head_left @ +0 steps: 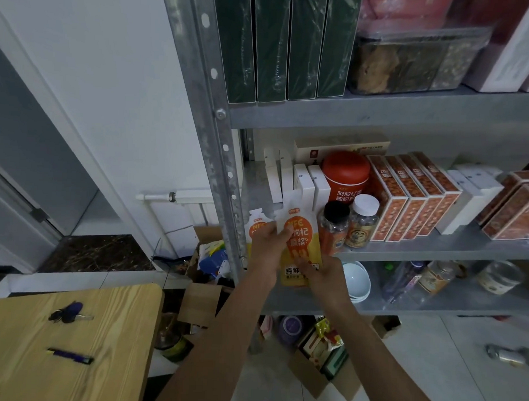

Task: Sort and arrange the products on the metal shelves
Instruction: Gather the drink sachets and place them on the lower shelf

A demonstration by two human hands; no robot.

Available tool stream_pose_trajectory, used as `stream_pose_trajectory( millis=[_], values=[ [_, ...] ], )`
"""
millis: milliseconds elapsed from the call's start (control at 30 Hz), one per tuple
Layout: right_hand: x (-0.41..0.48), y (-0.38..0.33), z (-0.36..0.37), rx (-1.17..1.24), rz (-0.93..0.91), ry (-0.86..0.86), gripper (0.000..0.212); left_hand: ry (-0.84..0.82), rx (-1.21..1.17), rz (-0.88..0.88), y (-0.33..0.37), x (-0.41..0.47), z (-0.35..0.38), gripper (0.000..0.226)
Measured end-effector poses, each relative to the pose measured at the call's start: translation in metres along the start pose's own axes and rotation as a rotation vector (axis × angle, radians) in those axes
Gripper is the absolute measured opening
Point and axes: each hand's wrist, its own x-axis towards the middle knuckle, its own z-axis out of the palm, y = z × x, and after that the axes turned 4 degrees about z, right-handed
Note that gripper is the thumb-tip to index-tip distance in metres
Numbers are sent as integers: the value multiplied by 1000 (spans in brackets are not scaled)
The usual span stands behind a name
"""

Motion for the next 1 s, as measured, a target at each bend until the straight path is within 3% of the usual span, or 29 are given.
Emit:
stream_pose_trajectory(
  millis=[67,133,200,300,367,500,533,600,700,767,833,933,1000],
  values=[
    [-3,-1,2,-411,-170,137,17,-70,35,28,0,-6,4,43],
    [-8,1,7,-799,-238,171,48,-159,51,51,-2,-13,9,28],
    [-17,0,13,-875,-327,155,65,-106,-17,54,-2,-17,11,12],
    [-23,4,15,-903,-430,125,77,37,-169,-42,0,-9,5,30],
    [-23,-2,9,-638,-349,-11,82,93,-149,-74,3,-5,-1,35],
    [-14,-7,-8,188,115,-108,36,68,-158,-70,6,-3,-7,33],
    [-11,-3,-10,270,216,-152,26,71,-139,-66,8,-4,-7,31],
    [-11,2,-10,306,251,-176,9,66,-102,-63,9,-3,-6,27],
    [-13,0,-7,154,43,47,12,46,-89,-72,8,-5,-3,21],
    [-12,2,-6,-198,-322,256,7,42,-8,-118,7,-10,-2,11],
    [-11,1,-7,-587,-618,399,16,-29,14,-215,5,-13,0,28],
    [-12,1,-5,-844,-805,404,46,-100,-43,-240,-1,-15,3,32],
    [-15,1,-2,-867,-784,315,58,12,-81,-186,-3,-11,2,18]
  ],
)
